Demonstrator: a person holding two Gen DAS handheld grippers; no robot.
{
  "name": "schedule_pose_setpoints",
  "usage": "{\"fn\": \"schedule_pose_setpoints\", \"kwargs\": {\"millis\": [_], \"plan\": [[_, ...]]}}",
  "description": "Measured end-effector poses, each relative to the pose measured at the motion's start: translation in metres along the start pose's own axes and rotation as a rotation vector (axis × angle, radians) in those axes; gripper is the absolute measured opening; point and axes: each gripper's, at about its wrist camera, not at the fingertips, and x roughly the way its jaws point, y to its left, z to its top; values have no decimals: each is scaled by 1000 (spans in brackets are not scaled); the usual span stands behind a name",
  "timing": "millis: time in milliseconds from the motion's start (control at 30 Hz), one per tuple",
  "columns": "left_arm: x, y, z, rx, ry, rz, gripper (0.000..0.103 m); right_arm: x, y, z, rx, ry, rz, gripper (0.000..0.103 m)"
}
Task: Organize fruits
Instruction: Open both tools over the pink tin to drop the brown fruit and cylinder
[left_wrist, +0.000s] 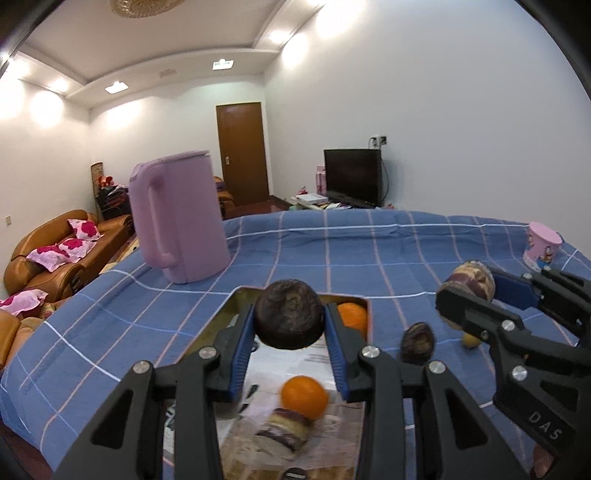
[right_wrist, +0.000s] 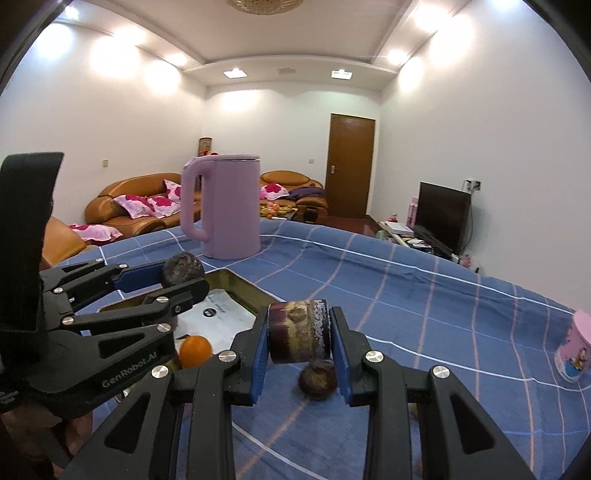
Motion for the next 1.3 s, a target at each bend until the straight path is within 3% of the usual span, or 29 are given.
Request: {"fn": "schedule_pose_setpoints", "kwargs": {"millis": [767,1300], "plan": [[35,36,1,20,111,54,39,53,41,11,-4,74,78,33],[53,40,-8,31,192,67,41,84,43,6,-1,207,121,33]]}}
